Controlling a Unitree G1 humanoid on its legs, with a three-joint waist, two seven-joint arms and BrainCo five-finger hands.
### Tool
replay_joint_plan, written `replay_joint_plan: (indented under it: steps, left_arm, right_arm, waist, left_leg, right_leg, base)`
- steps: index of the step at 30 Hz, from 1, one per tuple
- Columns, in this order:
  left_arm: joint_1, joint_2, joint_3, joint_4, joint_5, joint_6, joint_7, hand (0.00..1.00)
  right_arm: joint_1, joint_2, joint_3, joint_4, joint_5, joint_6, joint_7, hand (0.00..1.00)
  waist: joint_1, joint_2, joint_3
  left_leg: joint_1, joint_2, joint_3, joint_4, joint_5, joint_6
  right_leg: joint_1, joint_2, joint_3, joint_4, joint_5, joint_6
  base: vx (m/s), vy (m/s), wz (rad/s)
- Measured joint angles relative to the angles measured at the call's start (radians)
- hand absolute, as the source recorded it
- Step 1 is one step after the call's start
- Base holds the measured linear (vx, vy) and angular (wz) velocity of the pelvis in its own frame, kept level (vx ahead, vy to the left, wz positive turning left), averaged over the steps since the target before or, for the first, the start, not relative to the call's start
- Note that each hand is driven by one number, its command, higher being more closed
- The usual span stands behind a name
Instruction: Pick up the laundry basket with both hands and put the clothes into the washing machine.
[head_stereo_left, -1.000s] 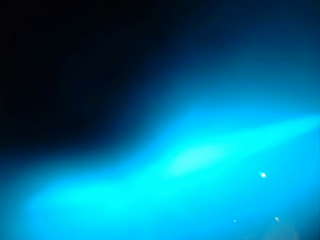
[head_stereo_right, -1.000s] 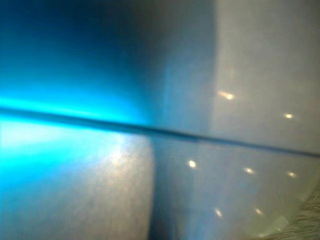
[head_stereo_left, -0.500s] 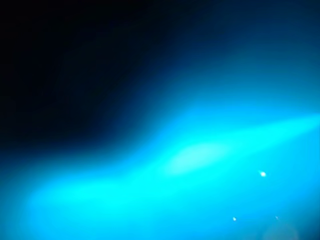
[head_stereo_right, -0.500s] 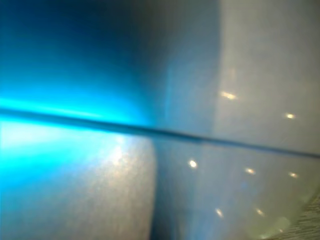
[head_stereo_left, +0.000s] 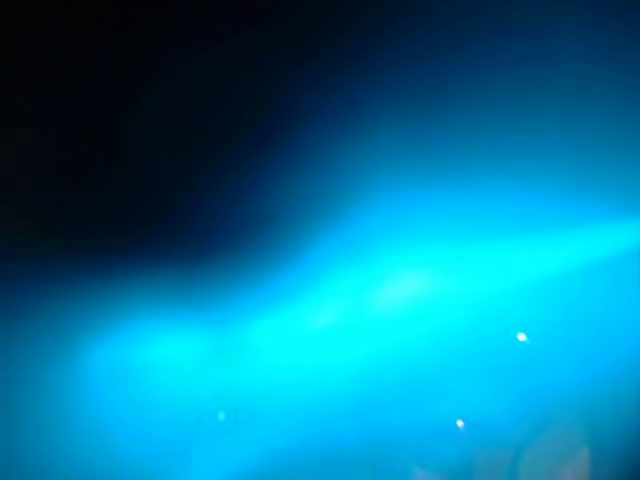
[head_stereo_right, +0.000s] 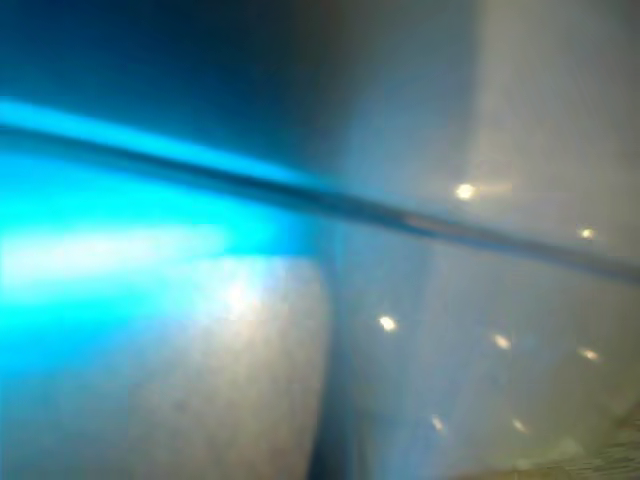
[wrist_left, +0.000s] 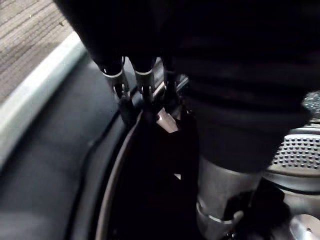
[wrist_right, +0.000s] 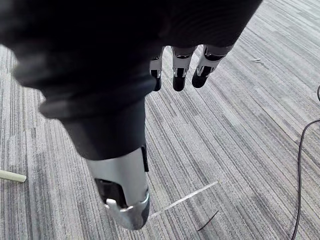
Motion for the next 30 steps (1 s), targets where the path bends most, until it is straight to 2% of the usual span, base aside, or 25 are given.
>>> replay_joint_plan:
  steps: [4,6,7,12,15,18,20,21,23,24,26,28,30]
  left_arm:
    - [0.280,-0.065,0.010,-0.217,-0.040,-0.033,0.005,0.00]
    - [0.450,-0.133,0.032,-0.298,-0.072,-0.057,0.003,0.00]
    - [0.467,-0.139,0.034,-0.306,-0.077,-0.061,0.002,0.00]
    - [0.644,-0.257,0.035,-0.296,-0.123,-0.107,-0.038,0.00]
    - [0.717,-0.330,-0.027,-0.174,-0.137,-0.109,-0.078,0.00]
    - [0.765,-0.419,-0.051,0.057,-0.133,-0.091,-0.121,0.00]
    - [0.814,-0.488,-0.031,0.244,-0.099,-0.059,-0.150,0.00]
    - [0.823,-0.501,-0.008,0.271,-0.092,-0.056,-0.154,0.00]
    - [0.828,-0.532,0.113,0.419,-0.067,-0.039,-0.171,0.00]
    - [0.830,-0.537,0.140,0.456,-0.064,-0.033,-0.170,0.00]
    - [0.854,-0.536,0.202,0.577,-0.020,-0.006,-0.186,0.00]
    - [0.868,-0.535,0.200,0.635,0.050,0.018,-0.202,0.00]
    - [0.875,-0.527,0.193,0.656,0.111,0.028,-0.206,0.00]
  right_arm:
    - [0.000,-0.004,0.000,-0.009,-0.003,-0.001,0.000,0.00]
    - [0.001,-0.023,-0.002,0.009,-0.005,0.000,-0.009,0.00]
    - [0.001,-0.026,-0.002,0.010,-0.006,0.000,-0.009,0.00]
    - [0.000,-0.060,-0.002,0.012,-0.058,-0.007,-0.008,0.00]
    - [0.000,-0.082,0.000,0.030,-0.086,-0.006,-0.008,0.00]
    - [0.002,-0.082,-0.001,0.057,-0.128,0.003,-0.010,0.00]
    - [0.013,-0.075,-0.007,0.078,-0.160,0.018,-0.010,0.00]
    - [0.019,-0.068,-0.015,0.078,-0.160,0.023,-0.010,0.00]
    - [0.033,-0.030,-0.054,0.105,-0.159,0.023,-0.007,0.00]
    - [0.035,-0.024,-0.065,0.118,-0.159,0.024,-0.005,0.00]
    - [0.033,-0.015,-0.141,0.207,-0.160,0.025,0.004,0.00]
    - [0.031,-0.022,-0.180,0.272,-0.170,0.030,0.003,0.00]
    - [0.030,-0.042,-0.200,0.317,-0.198,0.045,0.004,0.00]
  waist:
    - [0.030,0.012,0.011]
    - [0.048,0.016,0.013]
    - [0.050,0.016,0.013]
    - [0.073,0.029,0.005]
    - [0.081,0.061,-0.025]
    - [0.076,0.073,-0.089]
    - [0.070,0.081,-0.174]
    - [0.069,0.083,-0.201]
    - [0.061,0.096,-0.295]
    - [0.056,0.103,-0.320]
    - [0.042,0.127,-0.417]
    - [0.035,0.149,-0.467]
    - [0.034,0.158,-0.487]
  left_leg:
    - [0.076,-0.015,0.005,-0.025,0.005,-0.001]
    - [0.187,-0.024,0.016,-0.054,0.005,-0.003]
    - [0.201,-0.025,0.019,-0.059,0.005,-0.003]
    - [0.443,-0.051,0.067,-0.157,0.013,-0.002]
    - [0.597,-0.061,0.099,-0.223,0.020,-0.007]
    - [0.772,-0.082,0.140,-0.316,0.027,-0.006]
    - [0.914,-0.097,0.185,-0.422,0.048,-0.006]
    - [0.943,-0.102,0.192,-0.453,0.056,-0.006]
    - [1.083,-0.127,0.224,-0.610,0.107,-0.012]
    - [1.116,-0.133,0.227,-0.656,0.123,-0.013]
    - [1.222,-0.172,0.230,-0.847,0.195,-0.017]
    - [1.283,-0.194,0.224,-0.959,0.243,-0.008]
    - [1.316,-0.206,0.219,-1.016,0.274,-0.012]
  right_leg:
    - [0.064,-0.011,0.001,0.002,-0.014,-0.002]
    - [0.161,-0.017,0.005,-0.002,-0.034,-0.001]
    - [0.173,-0.018,0.006,-0.004,-0.035,0.000]
    - [0.373,-0.023,0.027,-0.056,-0.052,0.017]
    - [0.508,-0.018,0.035,-0.112,-0.049,0.021]
    - [0.653,-0.018,0.051,-0.181,-0.044,0.034]
    - [0.769,-0.013,0.063,-0.265,-0.031,0.048]
    - [0.797,-0.011,0.061,-0.292,-0.024,0.051]
    - [0.919,-0.009,0.054,-0.416,0.006,0.063]
    - [0.952,-0.006,0.048,-0.456,0.019,0.065]
    - [1.062,0.008,0.034,-0.622,0.077,0.079]
    - [1.126,0.017,0.017,-0.732,0.122,0.088]
    - [1.180,0.025,0.003,-0.822,0.167,0.089]
  base:
    - [0.01,-0.011,0.19]
    - [0.02,-0.045,0.30]
    - [0.01,-0.046,0.22]
    - [0.00,-0.054,0.15]
    - [0.04,-0.015,-0.01]
    - [0.12,0.036,-0.05]
    - [0.16,0.021,-0.08]
    - [0.17,0.013,-0.06]
    - [0.18,0.006,0.05]
    - [0.19,0.015,0.11]
    - [0.16,0.052,0.19]
    - [0.19,0.084,0.22]
    - [0.18,0.093,0.18]
